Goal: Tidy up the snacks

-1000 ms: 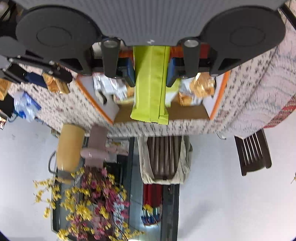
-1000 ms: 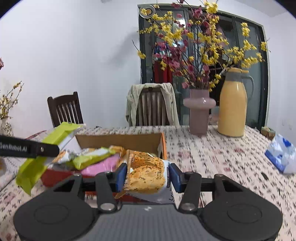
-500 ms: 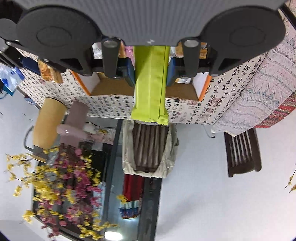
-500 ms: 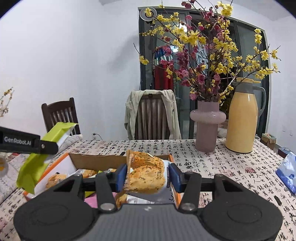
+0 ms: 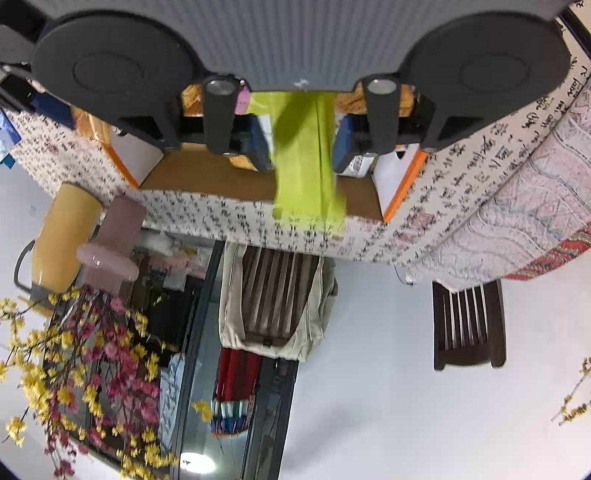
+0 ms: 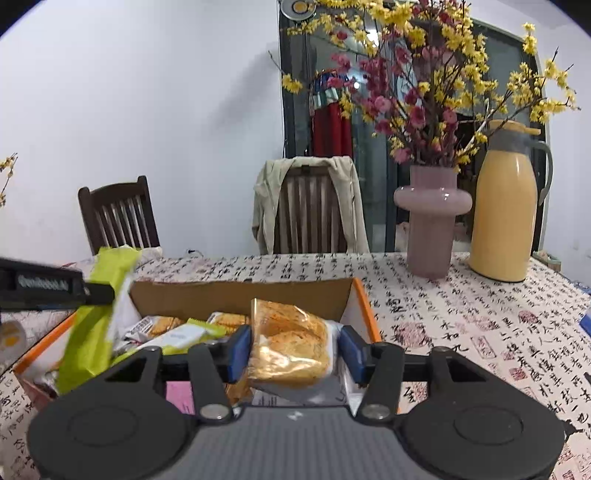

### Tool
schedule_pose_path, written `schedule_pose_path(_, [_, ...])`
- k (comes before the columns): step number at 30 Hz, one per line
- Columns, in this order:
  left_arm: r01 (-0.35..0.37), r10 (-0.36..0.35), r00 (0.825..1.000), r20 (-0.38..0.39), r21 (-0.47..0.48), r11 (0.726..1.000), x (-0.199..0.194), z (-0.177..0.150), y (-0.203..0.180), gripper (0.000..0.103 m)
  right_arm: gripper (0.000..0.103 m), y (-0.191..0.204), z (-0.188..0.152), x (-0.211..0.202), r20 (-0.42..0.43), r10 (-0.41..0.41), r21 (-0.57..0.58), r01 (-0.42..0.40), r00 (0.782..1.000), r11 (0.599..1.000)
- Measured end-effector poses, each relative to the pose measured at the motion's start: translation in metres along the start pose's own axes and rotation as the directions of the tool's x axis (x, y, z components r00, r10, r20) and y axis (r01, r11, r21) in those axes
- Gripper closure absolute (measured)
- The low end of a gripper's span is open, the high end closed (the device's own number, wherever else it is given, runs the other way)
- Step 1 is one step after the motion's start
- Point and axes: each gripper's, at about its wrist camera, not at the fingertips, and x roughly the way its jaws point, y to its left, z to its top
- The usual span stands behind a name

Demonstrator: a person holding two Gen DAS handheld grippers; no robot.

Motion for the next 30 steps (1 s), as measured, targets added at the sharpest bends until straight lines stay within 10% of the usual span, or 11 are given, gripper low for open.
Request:
schedule_pose_path(3, [-0.026,0.027,0.998,0.058,-0.014,1.000,-0.012,0.000,0.001,0.001,0.007,-0.001,-0.001,-0.002,0.001,0.007,0.009,-0.007,1.000,1.000])
schedule_pose_path(30, [-0.021,0.022,0.982,0.186,-0.007,1.000,-0.156,0.000,0.007,0.000,0.000,0.017,0.008,-0.108,0.103,0.011,-0.026,-0.008,0.995,1.000])
